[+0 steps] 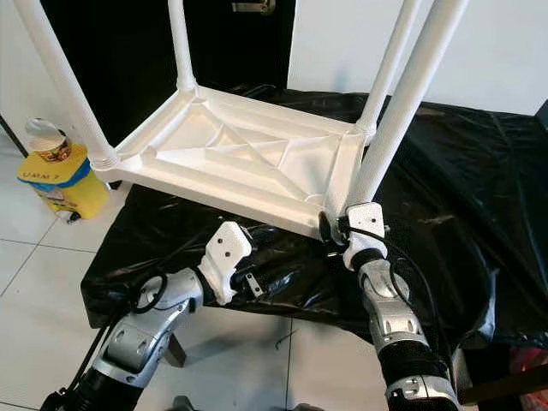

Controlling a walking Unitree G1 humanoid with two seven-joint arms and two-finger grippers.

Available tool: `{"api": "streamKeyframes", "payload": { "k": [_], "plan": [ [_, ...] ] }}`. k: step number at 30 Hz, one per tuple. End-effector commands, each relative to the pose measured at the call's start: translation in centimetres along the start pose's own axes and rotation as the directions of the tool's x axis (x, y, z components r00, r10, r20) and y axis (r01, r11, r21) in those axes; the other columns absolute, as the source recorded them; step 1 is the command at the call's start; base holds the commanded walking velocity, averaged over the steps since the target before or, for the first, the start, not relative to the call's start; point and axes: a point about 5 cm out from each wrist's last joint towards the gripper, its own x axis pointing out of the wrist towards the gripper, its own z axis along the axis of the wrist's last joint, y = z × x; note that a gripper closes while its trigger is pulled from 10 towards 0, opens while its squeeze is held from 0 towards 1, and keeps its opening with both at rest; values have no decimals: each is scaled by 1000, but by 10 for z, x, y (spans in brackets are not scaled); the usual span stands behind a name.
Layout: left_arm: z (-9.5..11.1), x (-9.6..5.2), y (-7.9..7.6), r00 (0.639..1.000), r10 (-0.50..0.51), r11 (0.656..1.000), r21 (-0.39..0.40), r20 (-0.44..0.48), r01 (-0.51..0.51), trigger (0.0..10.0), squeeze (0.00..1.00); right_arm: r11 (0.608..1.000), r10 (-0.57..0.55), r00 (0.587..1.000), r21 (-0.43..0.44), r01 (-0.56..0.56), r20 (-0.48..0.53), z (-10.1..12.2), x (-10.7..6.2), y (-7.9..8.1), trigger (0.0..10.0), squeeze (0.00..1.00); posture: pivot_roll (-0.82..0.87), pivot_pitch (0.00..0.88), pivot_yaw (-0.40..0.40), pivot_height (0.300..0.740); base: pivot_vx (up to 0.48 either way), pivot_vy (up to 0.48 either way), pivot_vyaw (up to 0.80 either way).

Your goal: Building children table

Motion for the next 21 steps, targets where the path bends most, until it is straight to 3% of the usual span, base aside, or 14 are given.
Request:
{"api": "streamKeyframes", "payload": {
  "k": [1, 3, 6, 7, 11, 12, 21],
  "plan": [
    [-2, 1, 0, 1000, 26, 1000, 1, -3, -26, 10000, 0, 999, 53, 999, -11, -53, 0, -1, 2, -6, 10000, 0, 39, 0, -92, 740, 0, 0, 0],
    [-2, 2, 1, 1000, 21, 1000, 4, -2, -21, 10000, 0, 991, 135, 991, -24, -135, 1, 2, 10, -6, 10000, 0, 39, 0, -90, 740, 0, 0, 0],
    [-2, 2, 1, 1000, 20, 1000, 6, -1, -20, 10000, 0, 987, 156, 988, -29, -156, 0, 3, 12, -6, 10000, 0, 39, 0, -90, 740, 0, 0, 0],
    [-2, 2, 1, 1000, 19, 1000, 7, -1, -19, 10000, 0, 983, 178, 984, -40, -179, -8, 2, 15, -4, 7059, 0, 42, 0, -88, 740, 0, 0, 0],
    [-1, 2, 1, 1000, 19, 1000, 8, -1, -19, 10000, 0, 980, 192, 981, -48, -192, -13, 2, 16, -2, 7059, 0, 42, 0, -88, 740, 0, 0, 0],
    [-1, 2, 1, 1000, 19, 1000, 9, -2, -19, 10000, 0, 978, 204, 979, -45, -204, -16, 1, 17, -1, 0, 0, 42, 0, -88, 740, 0, 0, 0],
    [-2, -2, 0, 1000, 28, 1000, 7, -7, -27, 10000, 0, 977, 209, 977, -34, -210, -48, -6, 16, 0, 0, 0, 67, 0, -96, 740, 0, 0, 0]
  ]
}}
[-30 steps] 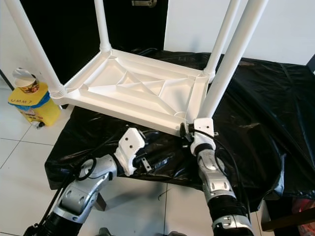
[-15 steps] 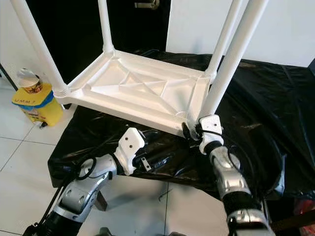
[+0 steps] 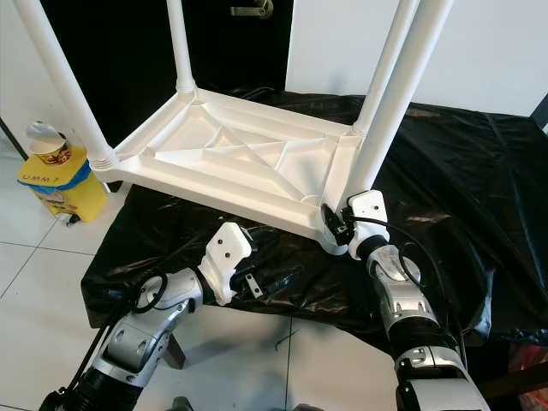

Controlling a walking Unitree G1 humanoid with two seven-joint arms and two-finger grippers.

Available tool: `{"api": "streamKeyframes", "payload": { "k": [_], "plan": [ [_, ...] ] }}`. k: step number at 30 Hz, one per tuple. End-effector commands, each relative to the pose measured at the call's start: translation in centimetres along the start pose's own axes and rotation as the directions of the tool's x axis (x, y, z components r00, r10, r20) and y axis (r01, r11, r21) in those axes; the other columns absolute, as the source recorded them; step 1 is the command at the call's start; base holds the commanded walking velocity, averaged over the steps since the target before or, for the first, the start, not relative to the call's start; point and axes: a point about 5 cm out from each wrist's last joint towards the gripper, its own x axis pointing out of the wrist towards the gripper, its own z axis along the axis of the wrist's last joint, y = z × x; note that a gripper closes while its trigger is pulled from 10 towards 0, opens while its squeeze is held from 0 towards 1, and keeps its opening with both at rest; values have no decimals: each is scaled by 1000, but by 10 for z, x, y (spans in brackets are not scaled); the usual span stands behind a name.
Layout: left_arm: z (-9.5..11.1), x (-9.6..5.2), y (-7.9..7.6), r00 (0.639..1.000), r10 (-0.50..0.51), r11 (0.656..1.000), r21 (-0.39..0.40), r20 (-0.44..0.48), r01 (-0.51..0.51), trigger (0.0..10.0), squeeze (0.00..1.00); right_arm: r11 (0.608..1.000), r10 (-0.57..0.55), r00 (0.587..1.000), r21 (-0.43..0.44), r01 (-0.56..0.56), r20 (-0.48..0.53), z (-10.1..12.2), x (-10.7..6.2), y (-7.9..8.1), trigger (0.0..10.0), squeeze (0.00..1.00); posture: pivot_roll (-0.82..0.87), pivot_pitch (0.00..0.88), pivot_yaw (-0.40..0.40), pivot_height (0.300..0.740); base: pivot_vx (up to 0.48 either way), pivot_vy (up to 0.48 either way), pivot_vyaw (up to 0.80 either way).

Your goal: Building children table

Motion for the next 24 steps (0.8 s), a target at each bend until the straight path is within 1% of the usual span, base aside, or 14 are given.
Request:
{"api": "streamKeyframes", "payload": {
  "k": [1, 2, 3, 4, 8, 10, 12, 14, 17, 18, 20, 21, 23, 24],
  "plan": [
    [-1, -1, -1, 1000, 27, 1000, 2, -4, -27, 10000, 0, 998, 55, 997, -17, -56, -49, -9, 0, 9, 0, 0, 67, 0, -96, 740, 0, 0, 0],
    [-1, -1, -2, 1000, 26, 1000, 1, -5, -26, 10000, 0, 999, 52, 997, -4, -52, -56, -12, -1, 8, 6314, 0, 64, 0, -91, 740, 0, 0, 0],
    [-1, -1, -2, 1000, 26, 1000, 1, -5, -26, 10000, 0, 999, 52, 997, -4, -52, -56, -12, -1, 8, 6314, 0, 64, 0, -91, 740, 0, 0, 0],
    [-1, -1, -2, 1000, 24, 1000, 0, -5, -24, 10000, 0, 999, 47, 997, 10, -47, -61, -13, -2, 7, 10000, 0, 64, 0, -91, 740, 0, 0, 0],
    [-1, -2, -2, 1000, 20, 1000, 0, -7, -20, 10000, 0, 999, 25, 997, 30, -23, -67, -16, -4, 5, 10000, 0, 60, 0, -85, 740, 0, 0, 0],
    [-2, -2, -3, 1000, 16, 1000, 0, -8, -16, 10000, 0, 999, -36, 996, 27, 38, -77, -18, -6, 1, 10000, 0, 59, 0, -84, 740, 0, 0, 0],
    [-2, -2, -3, 1000, 16, 1000, 0, -8, -16, 10000, 0, 999, -36, 996, 27, 38, -77, -18, -6, 1, 10000, 0, 59, 0, -84, 740, 0, 0, 0],
    [-2, -2, -3, 1000, 14, 1000, 0, -9, -14, 10000, 0, 994, -105, 991, 18, 107, -86, -19, -8, -2, 10000, 0, 59, 0, -85, 740, 0, 0, 0],
    [-2, -2, -3, 1000, 14, 1000, 0, -9, -14, 10000, 0, 991, -135, 987, 12, 137, -92, -20, -9, -3, 10000, 0, 59, 0, -85, 740, 0, 0, 0],
    [-2, -2, -3, 1000, 14, 1000, -1, -9, -14, 10000, 0, 983, -180, 977, 2, 182, -113, -21, -10, -5, 10000, 0, 57, 0, -84, 740, 0, 0, 0],
    [-2, -2, -3, 1000, 14, 1000, -1, -9, -14, 10000, 0, 983, -180, 977, 2, 182, -113, -21, -10, -5, 10000, 0, 57, 0, -84, 740, 0, 0, 0],
    [-2, -2, -3, 1000, 13, 1000, -1, -9, -13, 10000, 0, 970, -243, 960, -10, 244, -139, -24, -11, -6, 10000, 0, 55, 0, -83, 740, 0, 0, 0],
    [-2, -2, -3, 1000, 13, 1000, -1, -9, -13, 10000, 0, 970, -243, 960, -10, 244, -139, -24, -11, -6, 10000, 0, 55, 0, -83, 740, 0, 0, 0],
    [-2, -2, -4, 1000, 12, 1000, -2, -9, -12, 10000, 0, 954, -298, 943, -13, 299, -150, -25, -11, -3, 10000, 0, 54, 0, -84, 740, 0, 0, 0]
  ]
}}
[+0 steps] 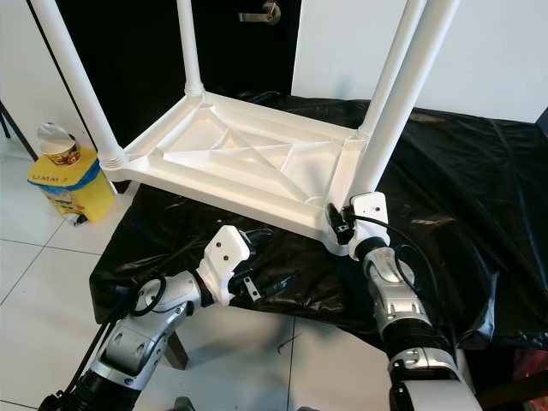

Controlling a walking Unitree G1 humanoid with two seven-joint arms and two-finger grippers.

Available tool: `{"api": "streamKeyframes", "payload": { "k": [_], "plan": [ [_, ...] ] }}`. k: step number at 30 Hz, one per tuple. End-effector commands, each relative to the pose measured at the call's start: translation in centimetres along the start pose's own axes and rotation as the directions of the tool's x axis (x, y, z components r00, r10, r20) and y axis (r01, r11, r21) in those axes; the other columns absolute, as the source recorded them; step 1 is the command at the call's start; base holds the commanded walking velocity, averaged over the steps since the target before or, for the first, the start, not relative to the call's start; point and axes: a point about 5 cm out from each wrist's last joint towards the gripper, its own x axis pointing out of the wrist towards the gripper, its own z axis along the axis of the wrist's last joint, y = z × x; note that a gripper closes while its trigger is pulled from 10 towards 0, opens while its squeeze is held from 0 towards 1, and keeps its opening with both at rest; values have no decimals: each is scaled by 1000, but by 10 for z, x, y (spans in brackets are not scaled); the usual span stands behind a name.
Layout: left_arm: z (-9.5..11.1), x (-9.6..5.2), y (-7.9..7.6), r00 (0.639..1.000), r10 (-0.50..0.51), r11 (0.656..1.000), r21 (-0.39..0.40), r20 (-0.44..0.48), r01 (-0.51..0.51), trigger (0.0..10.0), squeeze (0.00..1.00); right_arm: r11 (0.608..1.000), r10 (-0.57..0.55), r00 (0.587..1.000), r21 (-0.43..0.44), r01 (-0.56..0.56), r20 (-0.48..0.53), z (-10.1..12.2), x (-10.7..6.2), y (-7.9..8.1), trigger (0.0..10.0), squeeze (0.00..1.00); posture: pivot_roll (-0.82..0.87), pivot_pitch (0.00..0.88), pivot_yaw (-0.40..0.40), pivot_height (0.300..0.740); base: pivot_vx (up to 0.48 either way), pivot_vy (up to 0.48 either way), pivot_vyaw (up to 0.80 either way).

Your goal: Building children table

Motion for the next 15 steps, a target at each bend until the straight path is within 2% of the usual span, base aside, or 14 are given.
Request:
{"api": "streamKeyframes", "payload": {
  "k": [1, 2, 3, 4, 7, 8, 10, 11, 15],
  "plan": [
    [1, 0, -2, 1000, 12, 1000, 4, 3, -12, 10000, 0, 997, -73, 992, -46, 69, -104, -20, -9, -7, 10000, 0, 54, 0, -84, 740, 0, 0, 0],
    [1, 1, -2, 1000, 11, 1000, 4, 3, -11, 10000, 0, 993, -119, 987, -35, 116, -108, -21, -10, -2, 10000, 0, 54, 0, -85, 740, 0, 0, 0],
    [1, 1, -2, 1000, 11, 1000, 4, 3, -11, 10000, 0, 993, -119, 987, -35, 116, -108, -21, -10, -2, 10000, 0, 54, 0, -85, 740, 0, 0, 0],
    [1, 1, -3, 1000, 10, 1000, 4, 4, -10, 10000, 0, 986, -164, 980, -8, 164, -109, -20, -11, 6, 10000, 0, 54, 0, -86, 740, 0, 0, 0],
    [1, 1, -3, 1000, 10, 1000, 4, 4, -10, 10000, 0, 979, -200, 974, 17, 203, -110, -19, -13, 14, 10000, 0, 56, 0, -88, 740, 0, 0, 0],
    [1, 1, -3, 1000, 10, 1000, 4, 5, -10, 10000, 0, 972, -228, 967, 32, 233, -110, -18, -15, 23, 10000, 0, 56, 0, -88, 740, 0, 0, 0],
    [1, 1, -3, 1000, 10, 1000, 4, 5, -10, 10000, 0, 972, -228, 967, 32, 233, -110, -18, -15, 23, 10000, 0, 56, 0, -88, 740, 0, 0, 0],
    [1, 1, -3, 1000, 10, 1000, 3, 6, -10, 10000, 0, 976, -208, 973, 44, 213, -96, -16, -15, 34, 10000, 0, 59, 0, -88, 740, 0, 0, 0],
    [1, 2, -4, 1000, 10, 1000, 3, 5, -10, 10000, 0, 974, -217, 973, 44, 221, -82, -12, -16, 38, 10000, 0, 58, 0, -89, 740, 0, 0, 0]
  ]
}}
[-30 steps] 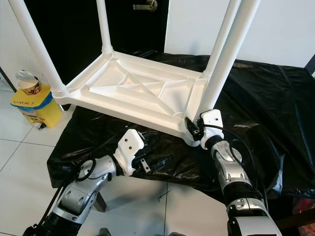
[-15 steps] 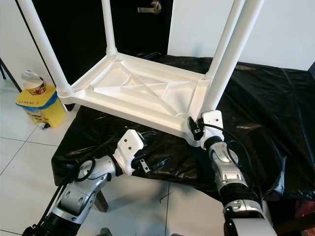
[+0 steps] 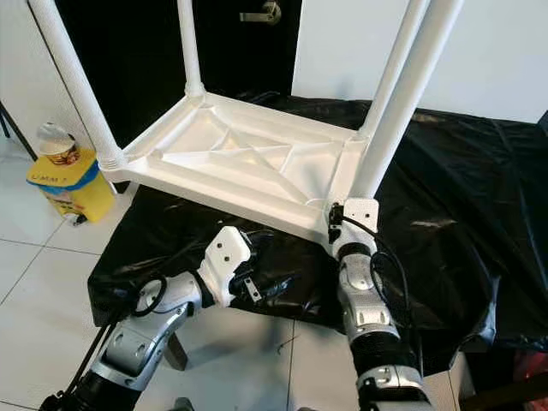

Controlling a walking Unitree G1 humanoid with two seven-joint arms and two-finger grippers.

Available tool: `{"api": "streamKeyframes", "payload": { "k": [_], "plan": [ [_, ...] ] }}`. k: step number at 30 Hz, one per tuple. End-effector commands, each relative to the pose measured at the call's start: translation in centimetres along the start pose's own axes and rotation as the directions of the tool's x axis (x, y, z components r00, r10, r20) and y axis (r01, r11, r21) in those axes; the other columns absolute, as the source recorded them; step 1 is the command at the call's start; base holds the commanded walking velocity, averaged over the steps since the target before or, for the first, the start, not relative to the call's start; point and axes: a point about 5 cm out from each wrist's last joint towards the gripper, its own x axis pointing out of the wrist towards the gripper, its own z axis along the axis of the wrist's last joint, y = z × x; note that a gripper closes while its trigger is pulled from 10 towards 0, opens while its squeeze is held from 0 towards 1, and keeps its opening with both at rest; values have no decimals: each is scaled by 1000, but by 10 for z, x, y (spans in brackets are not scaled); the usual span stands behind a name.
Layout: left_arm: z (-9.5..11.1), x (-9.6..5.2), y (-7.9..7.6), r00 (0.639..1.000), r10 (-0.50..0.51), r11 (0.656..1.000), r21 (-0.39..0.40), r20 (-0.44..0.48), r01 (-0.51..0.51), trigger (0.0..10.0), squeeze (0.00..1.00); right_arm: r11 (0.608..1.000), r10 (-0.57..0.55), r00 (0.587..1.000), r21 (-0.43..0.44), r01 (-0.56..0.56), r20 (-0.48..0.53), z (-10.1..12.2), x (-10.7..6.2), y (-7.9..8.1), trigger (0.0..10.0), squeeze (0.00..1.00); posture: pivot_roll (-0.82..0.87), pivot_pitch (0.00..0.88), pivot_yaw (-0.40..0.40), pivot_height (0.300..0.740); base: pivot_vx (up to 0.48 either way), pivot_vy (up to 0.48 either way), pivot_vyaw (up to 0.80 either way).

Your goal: Building children table

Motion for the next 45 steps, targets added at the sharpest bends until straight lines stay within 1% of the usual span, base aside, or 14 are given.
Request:
{"api": "streamKeyframes", "payload": {
  "k": [1, 4, 5, 6, 17, 18, 20, 22, 29, 32, 35, 41, 42, 45],
  "plan": [
    [1, 1, -2, 1000, 14, 1000, 5, 4, -14, 10000, 0, 999, 7, 997, -34, -9, -83, -18, -9, 4, 10000, 0, 58, 0, -89, 740, 0, 0, 0],
    [1, 0, -2, 1000, 16, 1000, 6, 4, -16, 10000, 0, 999, -16, 996, -40, 13, -89, -17, -8, 1, 10000, 0, 60, 0, -90, 740, 0, 0, 0],
    [1, 0, -2, 1000, 18, 1000, 7, 3, -18, 10000, 0, 999, -21, 996, -44, 17, -86, -16, -8, 1, 10000, 267, 59, 0, -90, 740, 0, 0, 0],
    [1, 0, -2, 1000, 18, 1000, 7, 3, -19, 10000, 0, 999, -22, 997, -46, 19, -77, -15, -8, 1, 10000, 1000, 59, 0, -90, 740, 0, 0, 0],
    [1, 1, -3, 1000, 16, 1000, 6, 4, -16, 10000, 0, 999, 11, 1000, -51, -11, -6, -2, -8, -5, 10000, 1000, 53, 0, -91, 740, 0, 0, 0],
    [2, 1, -3, 1000, 17, 1000, 5, 5, -17, 10000, 0, 998, 48, 999, -47, -47, 11, 0, -9, -8, 10000, 514, 52, 0, -92, 740, 0, 0, 0],
    [2, 1, -3, 1000, 17, 1000, 5, 5, -17, 10000, 0, 998, 48, 999, -47, -47, 11, 0, -9, -8, 10000, 514, 52, 0, -92, 740, 0, 0, 0],
    [2, 1, -3, 1000, 20, 1000, 4, 5, -20, 10000, 0, 991, 130, 991, -47, -128, 31, 1, -13, -14, 10000, 0, 52, 0, -95, 740, 0, 0, 0],
    [2, 0, -3, 1000, 24, 1000, 2, 5, -24, 10000, 0, 971, 235, 971, -51, -233, 40, 0, -17, -21, 10000, 0, 50, 1, -95, 740, 0, 0, 0],
    [1, 0, -2, 1000, 26, 1000, 0, 5, -26, 10000, 0, 909, 415, 910, -40, -414, 8, -2, -13, -22, 10000, 0, 41, 8, -88, 740, 0, 0, 0],
    [1, 0, -2, 1000, 26, 1000, 0, 5, -26, 10000, 0, 909, 415, 910, -40, -414, 8, -2, -13, -22, 10000, 0, 41, 8, -88, 740, 0, 0, 0],
    [2, 1, 0, 1000, 29, 1000, 0, 8, -29, 10000, 0, 836, 537, 843, -109, -538, -41, -2, 0, -15, 10000, 0, 39, 11, -83, 740, 0, 0, 0],
    [2, 1, 1, 999, 31, 1000, 1, 8, -31, 10000, 0, 832, 542, 839, -113, -544, -48, -3, 1, -15, 4118, 0, 39, 11, -83, 740, 0, 0, 0],
    [2, 1, 1, 999, 34, 999, 0, 8, -34, 10000, 0, 822, 556, 829, -114, -558, -57, -5, 0, -15, 4118, 0, 39, 11, -83, 740, 0, 0, 0]
  ]
}}
